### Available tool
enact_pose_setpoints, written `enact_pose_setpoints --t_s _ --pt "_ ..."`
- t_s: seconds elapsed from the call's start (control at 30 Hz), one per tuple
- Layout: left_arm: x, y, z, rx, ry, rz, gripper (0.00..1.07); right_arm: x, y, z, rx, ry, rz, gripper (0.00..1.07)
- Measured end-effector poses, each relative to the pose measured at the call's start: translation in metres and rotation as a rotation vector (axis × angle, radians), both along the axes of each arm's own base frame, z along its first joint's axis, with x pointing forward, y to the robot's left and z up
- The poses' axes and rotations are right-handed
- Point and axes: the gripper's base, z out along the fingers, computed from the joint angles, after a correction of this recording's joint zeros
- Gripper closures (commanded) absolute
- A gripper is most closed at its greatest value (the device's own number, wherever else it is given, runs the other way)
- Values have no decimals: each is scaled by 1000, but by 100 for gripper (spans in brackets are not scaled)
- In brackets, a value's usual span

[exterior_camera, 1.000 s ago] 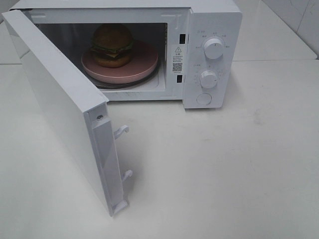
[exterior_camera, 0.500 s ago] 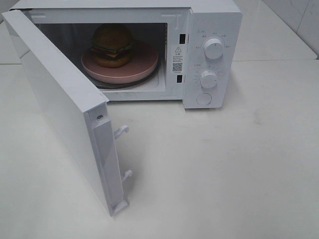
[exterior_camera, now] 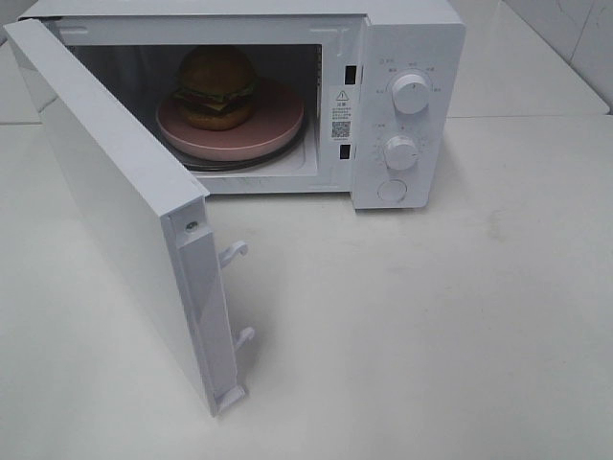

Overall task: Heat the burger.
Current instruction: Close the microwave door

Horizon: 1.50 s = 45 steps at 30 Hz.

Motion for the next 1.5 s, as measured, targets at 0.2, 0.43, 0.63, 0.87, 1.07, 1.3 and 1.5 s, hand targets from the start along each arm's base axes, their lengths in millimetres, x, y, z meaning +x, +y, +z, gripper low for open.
enact_pose_setpoints --t_s 0.2,0.43,0.63,0.87,1.07,1.3,1.5 --pt "0 0 0 0 0 0 7 0 0 -1 0 2 0 33" --pt "0 0 0 0 0 0 7 0 0 -1 0 2 0 33" --pt "0 0 0 0 0 0 7 0 0 -1 0 2 0 33" --pt "0 0 0 0 0 0 7 0 0 -1 0 2 0 33" --pt "0 0 0 0 0 0 7 0 0 -1 0 2 0 33" --pt "0 0 0 0 0 0 7 0 0 -1 0 2 0 33" --pt "0 0 0 0 0 0 7 0 0 0 0 1 0 33"
